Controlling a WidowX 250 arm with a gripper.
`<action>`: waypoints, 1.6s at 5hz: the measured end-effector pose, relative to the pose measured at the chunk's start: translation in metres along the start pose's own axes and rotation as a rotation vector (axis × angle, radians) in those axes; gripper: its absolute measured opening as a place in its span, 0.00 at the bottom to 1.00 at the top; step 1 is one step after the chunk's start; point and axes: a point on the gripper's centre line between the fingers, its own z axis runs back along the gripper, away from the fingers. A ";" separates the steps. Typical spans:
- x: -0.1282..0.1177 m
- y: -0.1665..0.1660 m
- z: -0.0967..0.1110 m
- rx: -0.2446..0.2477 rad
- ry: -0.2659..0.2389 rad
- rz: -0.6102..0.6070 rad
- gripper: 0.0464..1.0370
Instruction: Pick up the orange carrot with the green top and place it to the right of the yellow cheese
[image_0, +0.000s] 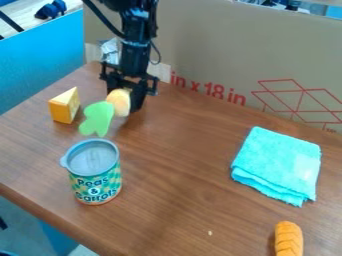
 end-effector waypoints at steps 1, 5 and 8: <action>0.009 0.003 -0.006 -0.003 0.002 -0.009 0.55; 0.010 0.001 0.012 -0.162 -0.244 -0.036 0.97; -0.017 -0.068 0.077 -0.025 -0.462 -0.298 0.96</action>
